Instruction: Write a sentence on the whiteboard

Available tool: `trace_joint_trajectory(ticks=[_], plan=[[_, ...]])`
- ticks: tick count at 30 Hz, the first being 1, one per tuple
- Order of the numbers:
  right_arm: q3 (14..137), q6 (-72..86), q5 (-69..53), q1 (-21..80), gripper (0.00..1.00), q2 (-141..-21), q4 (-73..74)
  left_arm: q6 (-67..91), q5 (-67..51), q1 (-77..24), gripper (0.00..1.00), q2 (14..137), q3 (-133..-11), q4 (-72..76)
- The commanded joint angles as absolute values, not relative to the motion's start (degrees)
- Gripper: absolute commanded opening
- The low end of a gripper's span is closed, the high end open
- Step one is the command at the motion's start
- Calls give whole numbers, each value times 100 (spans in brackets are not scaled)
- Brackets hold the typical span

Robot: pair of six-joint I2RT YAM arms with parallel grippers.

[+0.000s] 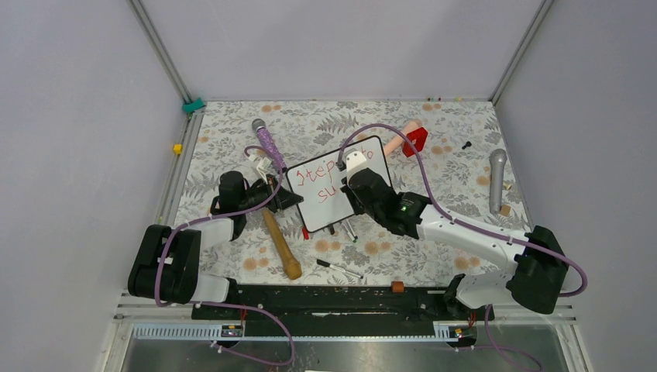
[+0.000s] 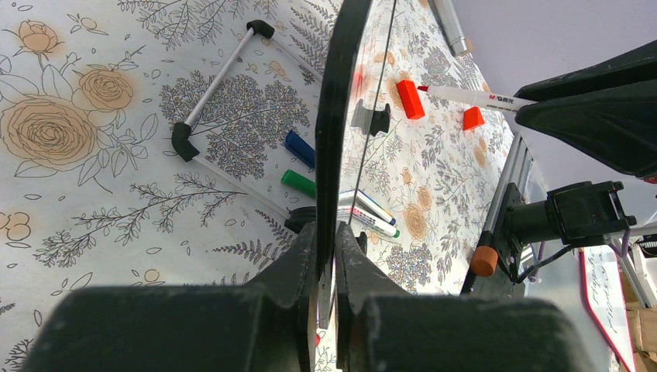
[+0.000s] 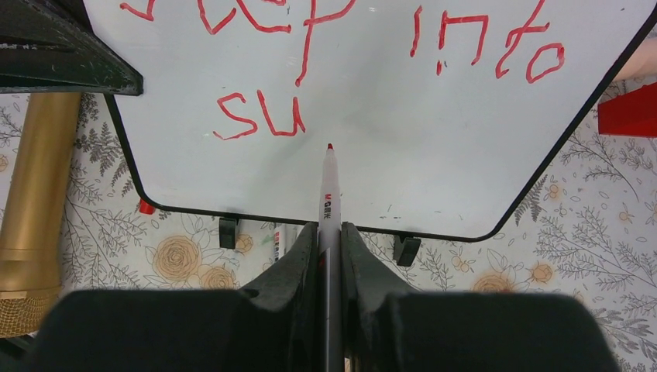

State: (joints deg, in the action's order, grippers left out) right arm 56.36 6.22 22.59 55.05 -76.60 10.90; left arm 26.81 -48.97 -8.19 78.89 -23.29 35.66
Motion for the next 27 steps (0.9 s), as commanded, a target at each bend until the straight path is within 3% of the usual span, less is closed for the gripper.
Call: trace_joint_trajectory(ticks=[1, 27], plan=[[5968, 769, 2197, 5469, 0, -7668, 1215, 2452, -4258, -760, 0, 8001, -2422, 3326], [6537, 696, 2558, 5461, 0, -8186, 1498, 2452, -4243, -764, 0, 8018, -2426, 3308]])
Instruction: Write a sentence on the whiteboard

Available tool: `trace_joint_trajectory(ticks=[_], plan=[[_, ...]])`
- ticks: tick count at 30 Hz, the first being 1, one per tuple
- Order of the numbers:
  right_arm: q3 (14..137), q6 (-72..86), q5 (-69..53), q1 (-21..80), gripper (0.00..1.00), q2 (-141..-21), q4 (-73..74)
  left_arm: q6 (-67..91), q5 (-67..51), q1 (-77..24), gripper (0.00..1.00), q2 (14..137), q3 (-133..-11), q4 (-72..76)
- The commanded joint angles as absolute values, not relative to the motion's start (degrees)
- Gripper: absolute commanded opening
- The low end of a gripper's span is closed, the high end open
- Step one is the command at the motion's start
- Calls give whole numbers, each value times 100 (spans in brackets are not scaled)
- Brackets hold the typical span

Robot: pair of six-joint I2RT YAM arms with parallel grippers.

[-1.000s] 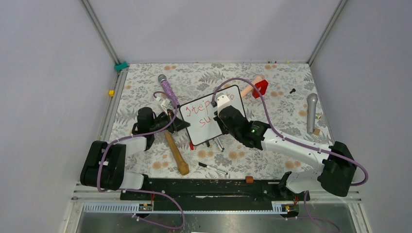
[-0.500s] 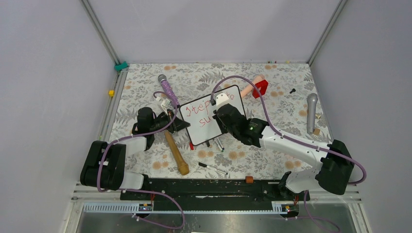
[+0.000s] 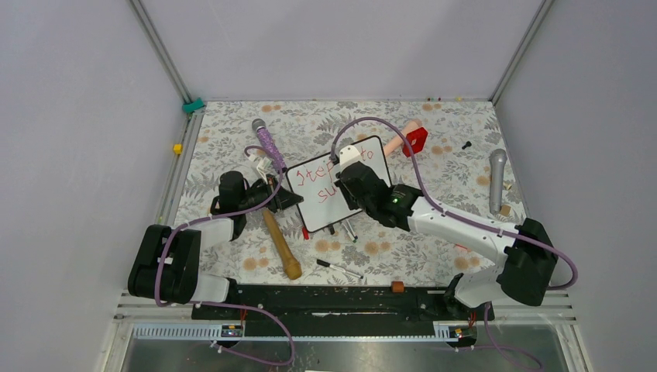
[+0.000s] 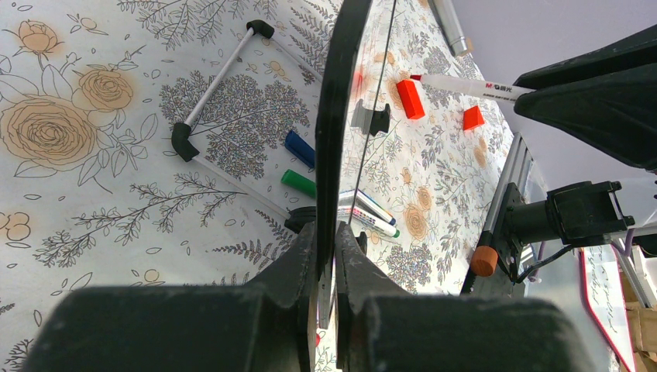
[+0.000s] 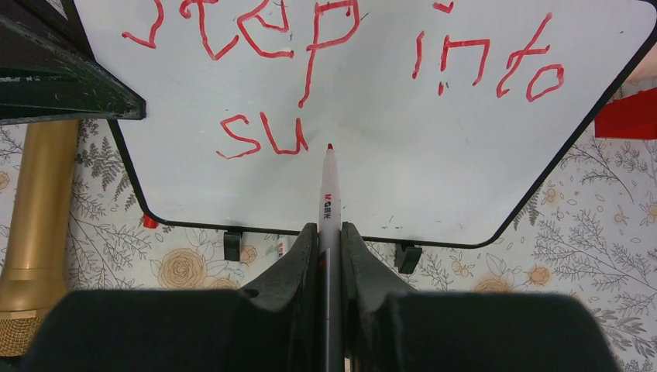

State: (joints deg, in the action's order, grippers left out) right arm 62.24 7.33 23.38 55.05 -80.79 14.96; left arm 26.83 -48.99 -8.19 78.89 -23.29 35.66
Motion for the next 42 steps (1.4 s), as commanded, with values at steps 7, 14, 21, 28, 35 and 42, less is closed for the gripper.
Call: trace_joint_trajectory(ticks=[7, 14, 21, 28, 35, 42], plan=[[6683, 697, 2680, 5467, 0, -8366, 1587, 2452, -4239, -764, 0, 8018, -2430, 3305], [6725, 697, 2787, 5467, 0, -8461, 1599, 2444, -4243, -765, 0, 8017, -2428, 3298], [6797, 694, 2834, 5472, 0, -8572, 1593, 2443, -4240, -762, 0, 8028, -2428, 3302], [6854, 665, 2843, 5472, 0, -8663, 1556, 2443, -4243, -763, 0, 8023, -2434, 3295], [6960, 629, 2832, 5467, 0, -8822, 1519, 2443, -4246, -765, 0, 8026, -2434, 3300], [6903, 606, 2527, 5467, 0, -8803, 1409, 2443, -4253, -765, 0, 8031, -2436, 3303]])
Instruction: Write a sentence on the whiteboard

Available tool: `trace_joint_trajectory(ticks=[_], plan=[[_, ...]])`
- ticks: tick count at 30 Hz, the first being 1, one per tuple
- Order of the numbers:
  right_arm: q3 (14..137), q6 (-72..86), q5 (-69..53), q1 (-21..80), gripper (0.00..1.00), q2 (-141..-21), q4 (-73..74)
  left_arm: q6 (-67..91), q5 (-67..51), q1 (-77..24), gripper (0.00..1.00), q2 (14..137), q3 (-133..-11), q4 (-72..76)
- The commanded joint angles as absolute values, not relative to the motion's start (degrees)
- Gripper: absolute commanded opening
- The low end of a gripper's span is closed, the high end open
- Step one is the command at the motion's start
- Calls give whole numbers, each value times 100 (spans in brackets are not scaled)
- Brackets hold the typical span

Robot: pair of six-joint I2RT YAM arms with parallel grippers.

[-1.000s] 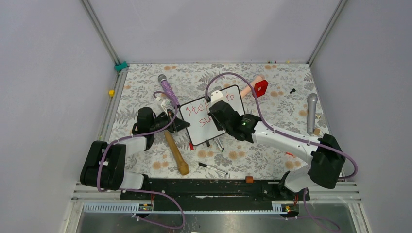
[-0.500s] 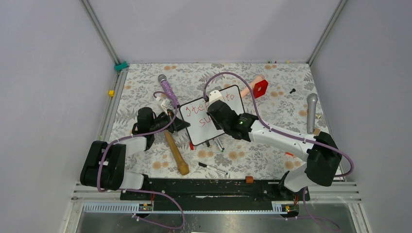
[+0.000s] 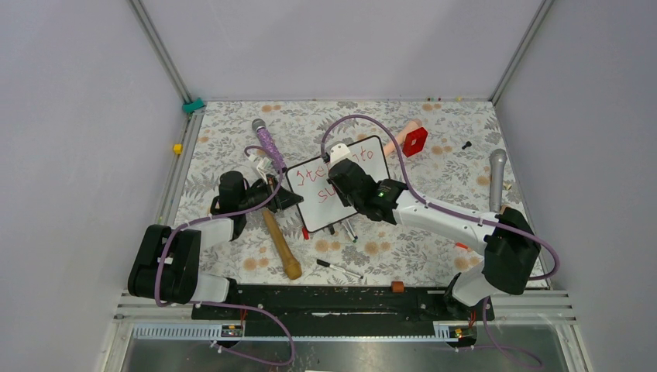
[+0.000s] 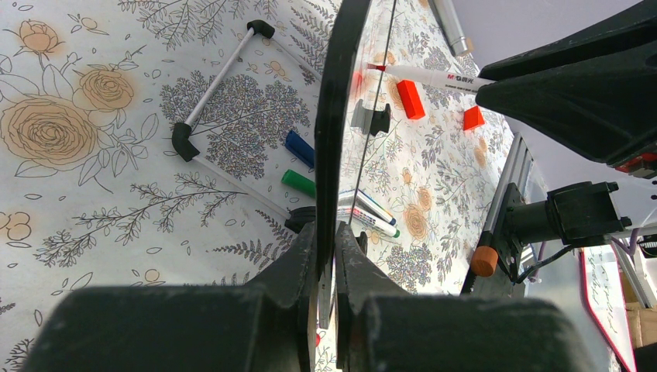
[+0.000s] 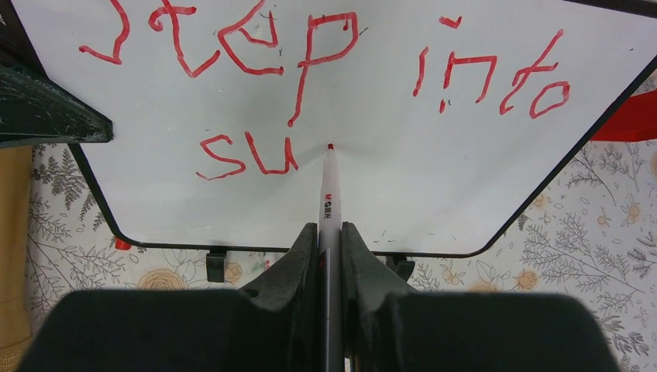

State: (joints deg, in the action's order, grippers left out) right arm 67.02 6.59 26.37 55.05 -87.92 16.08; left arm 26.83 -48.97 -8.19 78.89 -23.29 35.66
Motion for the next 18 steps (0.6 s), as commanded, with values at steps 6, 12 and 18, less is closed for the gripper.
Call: trace_joint_trajectory(ticks=[6, 12, 18], plan=[[6818, 588, 2252, 5467, 0, -8736, 1402, 2443, -4256, -759, 0, 8016, -2432, 3304], [6709, 613, 2115, 5467, 0, -8670, 1429, 2443, -4250, -764, 0, 8009, -2426, 3289], [6573, 649, 2143, 5462, 0, -8616, 1512, 2443, -4244, -762, 0, 8011, -2426, 3277]])
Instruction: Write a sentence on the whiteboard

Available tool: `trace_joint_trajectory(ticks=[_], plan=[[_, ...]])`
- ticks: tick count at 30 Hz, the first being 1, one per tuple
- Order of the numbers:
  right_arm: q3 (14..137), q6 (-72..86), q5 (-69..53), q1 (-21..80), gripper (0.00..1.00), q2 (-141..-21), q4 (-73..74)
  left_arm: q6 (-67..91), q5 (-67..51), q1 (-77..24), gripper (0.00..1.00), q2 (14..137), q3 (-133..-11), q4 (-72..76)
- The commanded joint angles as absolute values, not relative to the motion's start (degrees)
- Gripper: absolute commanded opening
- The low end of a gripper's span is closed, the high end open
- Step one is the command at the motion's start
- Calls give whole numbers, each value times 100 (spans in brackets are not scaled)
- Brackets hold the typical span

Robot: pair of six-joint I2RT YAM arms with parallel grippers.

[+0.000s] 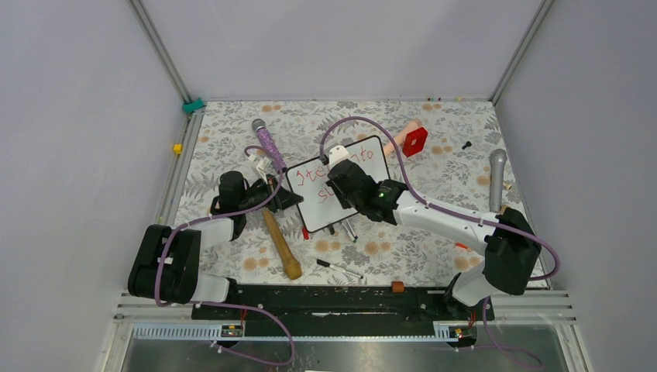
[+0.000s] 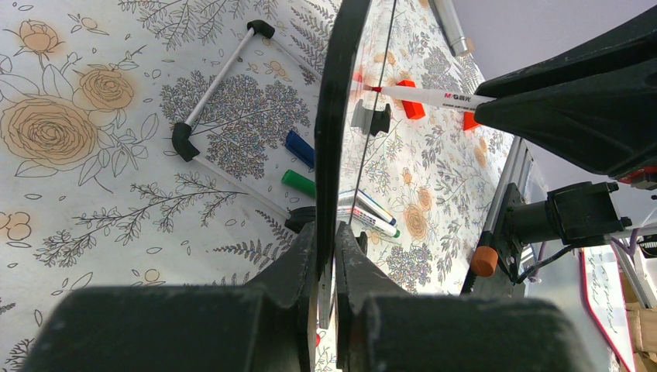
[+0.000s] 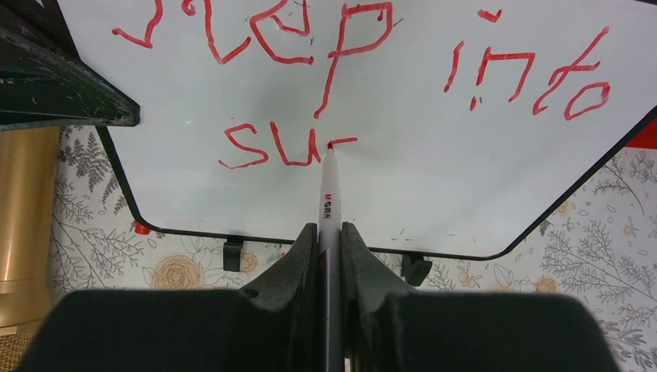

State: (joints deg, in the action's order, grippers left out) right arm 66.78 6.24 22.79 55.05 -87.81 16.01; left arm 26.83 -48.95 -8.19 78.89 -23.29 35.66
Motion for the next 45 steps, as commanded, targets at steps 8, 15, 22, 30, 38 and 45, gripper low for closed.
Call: trace_joint_trajectory(ticks=[8, 15, 22, 30, 38, 45], plan=[[6500, 676, 2193, 5464, 0, -8621, 1636, 2435, -4236, -760, 0, 8002, -2426, 3268], [6583, 638, 2564, 5469, 0, -8714, 1770, 2426, -4232, -761, 0, 7998, -2426, 3255], [6660, 643, 2726, 5464, 0, -8745, 1814, 2426, -4224, -764, 0, 7982, -2427, 3251], [6759, 629, 2832, 5449, 0, -8586, 1818, 2426, -4221, -764, 0, 7978, -2426, 3248], [6635, 645, 2672, 5334, 0, -8240, 1759, 2424, -4219, -762, 0, 7980, -2426, 3251], [6698, 652, 2637, 5191, 0, -8346, 1744, 2421, -4219, -765, 0, 7980, -2426, 3248]])
